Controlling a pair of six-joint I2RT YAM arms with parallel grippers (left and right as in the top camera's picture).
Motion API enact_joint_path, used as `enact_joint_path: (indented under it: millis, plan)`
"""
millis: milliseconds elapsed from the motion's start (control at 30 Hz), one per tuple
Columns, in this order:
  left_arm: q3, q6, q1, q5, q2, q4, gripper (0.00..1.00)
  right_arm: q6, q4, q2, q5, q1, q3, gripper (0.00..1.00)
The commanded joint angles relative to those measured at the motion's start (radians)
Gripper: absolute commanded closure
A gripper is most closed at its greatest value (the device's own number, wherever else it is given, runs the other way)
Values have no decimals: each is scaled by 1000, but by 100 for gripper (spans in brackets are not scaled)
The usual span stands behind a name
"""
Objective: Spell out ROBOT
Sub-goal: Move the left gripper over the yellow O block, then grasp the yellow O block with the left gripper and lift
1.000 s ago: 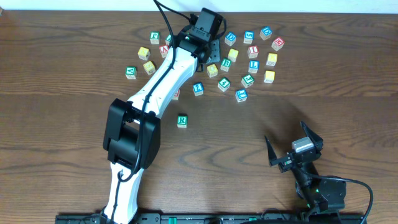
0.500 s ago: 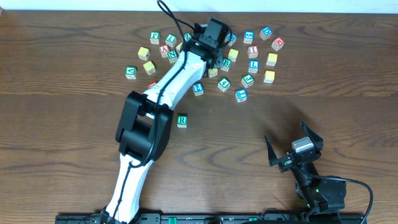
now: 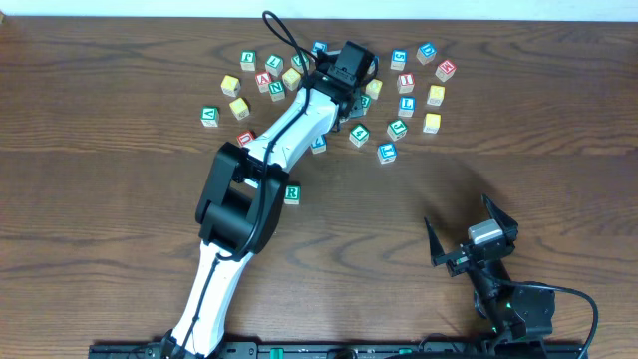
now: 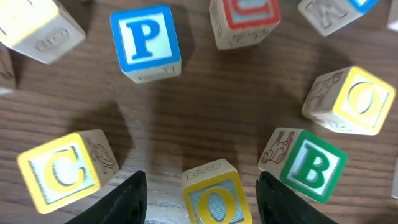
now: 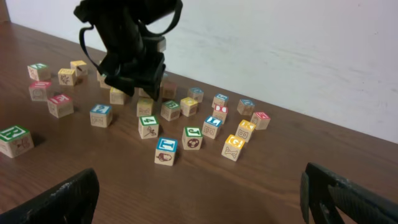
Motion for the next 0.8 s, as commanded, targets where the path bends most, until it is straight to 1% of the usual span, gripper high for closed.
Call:
enact_joint_path:
  millis: [0,467,567,633,667,767]
  plan:
    - [24,-9,-15,-17,21,3,44,16,-4,-5,-3,7,-2,1]
    - [18,-9,-15,-17,53,14,48,16,-4,-5,-3,7,-2,1]
    - [18,-9,-16,-17,56,13,60,16,-4,-5,-3,7,-2,1]
    - [18,-9,-15,-17,56,17,62,16,-4,-5,-3,7,-2,1]
    - [18,-9,-15,-17,56,18,65,16,-4,-5,-3,7,-2,1]
    - [18,-3,-14,-17,56,17,70,16,-4,-5,-3,7,-2,1]
